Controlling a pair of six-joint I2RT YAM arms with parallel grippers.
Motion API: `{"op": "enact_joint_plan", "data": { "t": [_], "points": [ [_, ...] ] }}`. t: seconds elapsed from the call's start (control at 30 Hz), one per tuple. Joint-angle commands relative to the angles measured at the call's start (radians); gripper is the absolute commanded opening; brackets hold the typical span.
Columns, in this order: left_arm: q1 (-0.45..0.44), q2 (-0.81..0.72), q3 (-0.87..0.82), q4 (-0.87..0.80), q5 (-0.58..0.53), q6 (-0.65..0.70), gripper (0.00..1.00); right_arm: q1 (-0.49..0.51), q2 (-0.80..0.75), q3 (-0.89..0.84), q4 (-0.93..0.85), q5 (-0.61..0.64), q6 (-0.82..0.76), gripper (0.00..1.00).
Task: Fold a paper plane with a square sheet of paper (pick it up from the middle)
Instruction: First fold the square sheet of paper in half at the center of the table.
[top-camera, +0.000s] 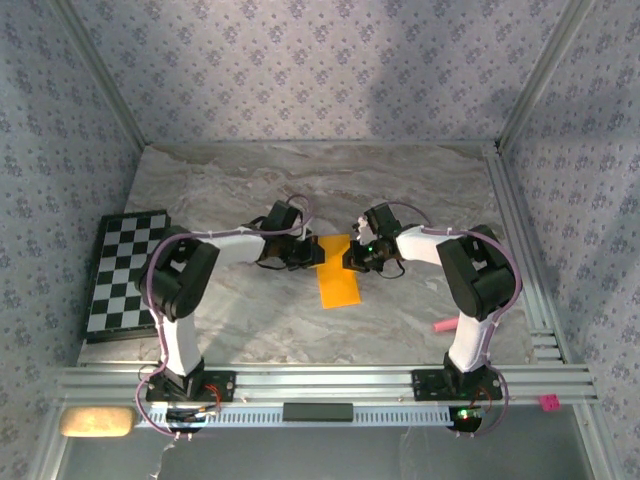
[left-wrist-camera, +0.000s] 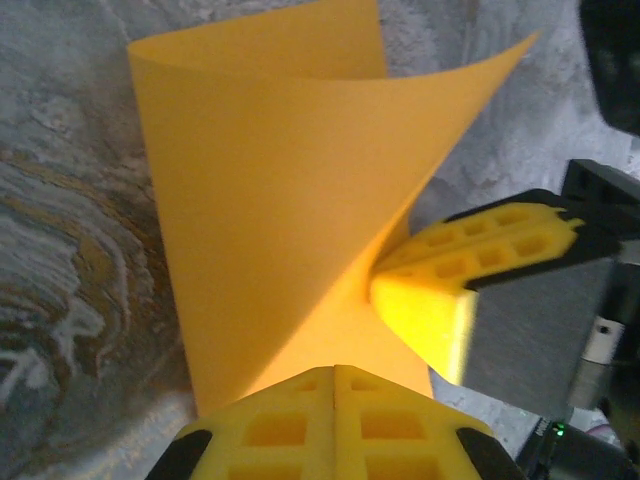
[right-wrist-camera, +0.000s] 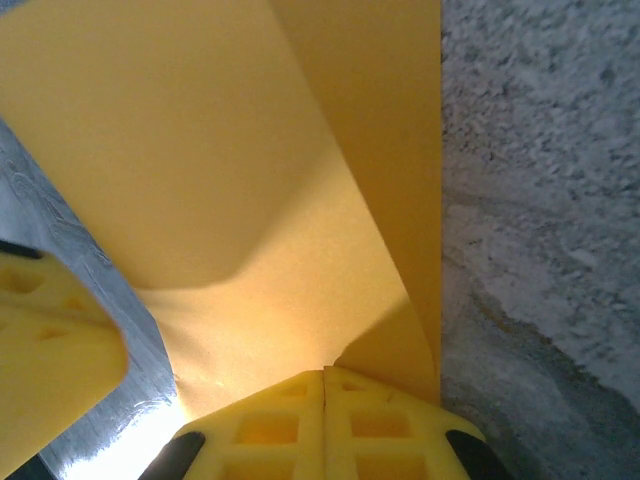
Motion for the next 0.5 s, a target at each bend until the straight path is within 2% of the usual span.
{"op": "enact_joint_plan", "data": {
  "t": [0.0,0.2,0.47],
  "points": [
    [0.007,0.036,0.019,-0.004,-0.010,0.047,0.03,-0.005,0.076,-0.050,-0.178,0.122,-0.022,0.00],
    [0.014,0.070,-0.015,-0.030,-0.061,0.071,0.03,-0.001,0.077,-0.067,-0.162,0.123,-0.015,0.00],
    [0.017,0.019,0.032,-0.044,-0.013,0.054,0.05,0.001,0.079,-0.063,-0.164,0.133,-0.008,0.00]
  ]
}}
